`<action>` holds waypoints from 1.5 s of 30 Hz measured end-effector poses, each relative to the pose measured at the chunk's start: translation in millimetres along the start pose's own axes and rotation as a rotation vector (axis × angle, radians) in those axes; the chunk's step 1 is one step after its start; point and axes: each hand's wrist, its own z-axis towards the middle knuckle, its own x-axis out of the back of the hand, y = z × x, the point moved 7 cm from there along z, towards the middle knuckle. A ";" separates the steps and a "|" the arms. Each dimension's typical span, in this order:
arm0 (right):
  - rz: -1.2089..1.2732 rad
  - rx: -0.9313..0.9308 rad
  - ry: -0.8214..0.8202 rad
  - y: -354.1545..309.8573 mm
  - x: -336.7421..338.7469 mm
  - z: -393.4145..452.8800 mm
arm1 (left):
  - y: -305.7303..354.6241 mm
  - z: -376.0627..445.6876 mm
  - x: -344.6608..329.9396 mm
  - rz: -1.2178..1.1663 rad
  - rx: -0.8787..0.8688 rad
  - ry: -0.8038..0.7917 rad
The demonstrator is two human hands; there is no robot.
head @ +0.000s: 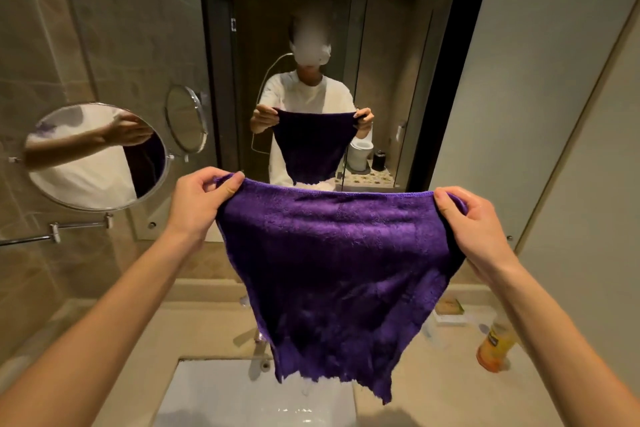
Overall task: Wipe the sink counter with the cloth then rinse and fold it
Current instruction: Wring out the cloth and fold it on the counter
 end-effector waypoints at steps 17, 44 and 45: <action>-0.017 -0.354 -0.371 171.8 149.0 -9.1 | -73.2 -104.9 -161.9 0.001 0.519 -0.346; -0.193 -0.650 -0.535 359.9 199.4 -173.7 | -225.7 -312.1 -200.3 0.329 0.649 -0.588; -0.216 -0.663 -0.542 368.8 198.9 -188.8 | -236.9 -329.3 -196.8 0.346 0.670 -0.581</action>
